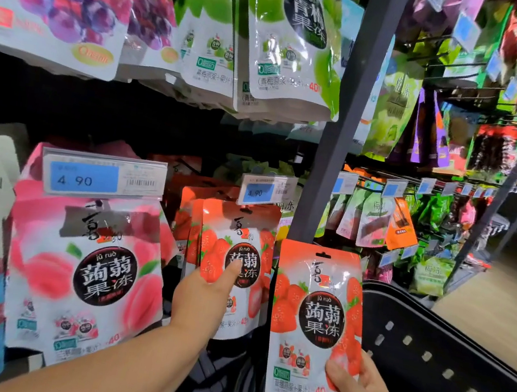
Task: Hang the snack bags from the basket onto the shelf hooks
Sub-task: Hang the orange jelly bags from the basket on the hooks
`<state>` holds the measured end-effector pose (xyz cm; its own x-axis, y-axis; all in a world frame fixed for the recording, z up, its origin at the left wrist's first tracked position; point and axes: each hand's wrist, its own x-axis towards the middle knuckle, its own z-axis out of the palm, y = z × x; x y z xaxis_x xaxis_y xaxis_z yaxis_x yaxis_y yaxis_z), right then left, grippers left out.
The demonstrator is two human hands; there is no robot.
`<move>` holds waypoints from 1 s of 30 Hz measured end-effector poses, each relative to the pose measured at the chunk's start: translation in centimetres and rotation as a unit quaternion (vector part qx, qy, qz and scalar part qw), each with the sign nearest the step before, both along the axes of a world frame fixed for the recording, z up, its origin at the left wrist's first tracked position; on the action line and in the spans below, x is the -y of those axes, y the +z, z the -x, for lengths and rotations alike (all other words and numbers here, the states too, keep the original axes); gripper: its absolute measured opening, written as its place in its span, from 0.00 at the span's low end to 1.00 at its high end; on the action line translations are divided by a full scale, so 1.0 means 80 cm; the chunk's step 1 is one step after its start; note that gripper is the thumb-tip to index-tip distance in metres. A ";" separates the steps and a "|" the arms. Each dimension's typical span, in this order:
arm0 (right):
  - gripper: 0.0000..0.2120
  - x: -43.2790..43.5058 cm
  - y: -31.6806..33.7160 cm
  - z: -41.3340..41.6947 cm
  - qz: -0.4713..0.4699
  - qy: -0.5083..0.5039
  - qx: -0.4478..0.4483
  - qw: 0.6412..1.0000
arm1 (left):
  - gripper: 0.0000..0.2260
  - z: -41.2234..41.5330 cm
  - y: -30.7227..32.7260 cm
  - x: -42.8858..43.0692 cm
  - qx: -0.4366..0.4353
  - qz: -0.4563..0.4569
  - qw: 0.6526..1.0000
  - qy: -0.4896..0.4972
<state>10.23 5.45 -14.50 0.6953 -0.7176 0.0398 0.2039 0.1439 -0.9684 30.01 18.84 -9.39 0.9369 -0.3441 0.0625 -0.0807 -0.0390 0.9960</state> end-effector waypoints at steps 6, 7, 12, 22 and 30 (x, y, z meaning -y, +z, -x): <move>0.52 0.001 0.000 0.005 -0.011 0.028 -0.007 1.000 | 0.17 -0.004 -0.004 0.008 -0.007 0.015 1.000 0.022; 0.52 0.001 0.001 0.003 -0.010 0.031 -0.007 0.999 | 0.17 -0.005 -0.005 0.008 -0.005 0.013 1.000 0.025; 0.55 -0.004 0.003 -0.008 -0.017 0.034 -0.006 0.999 | 0.15 -0.008 -0.007 -0.003 0.041 0.011 0.998 0.047; 0.50 -0.024 -0.008 -0.041 0.007 0.039 -0.018 0.999 | 0.13 -0.019 -0.025 -0.007 0.146 0.028 0.986 0.071; 0.49 -0.022 0.003 -0.070 0.045 0.040 -0.017 0.998 | 0.17 -0.019 -0.027 -0.014 0.199 0.006 0.978 0.057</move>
<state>15.83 7.20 -14.28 0.7523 -0.6543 0.0773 0.1620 0.0700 -0.9843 31.54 19.95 -11.57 0.8693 -0.2359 0.4343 -0.4589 -0.0587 0.8866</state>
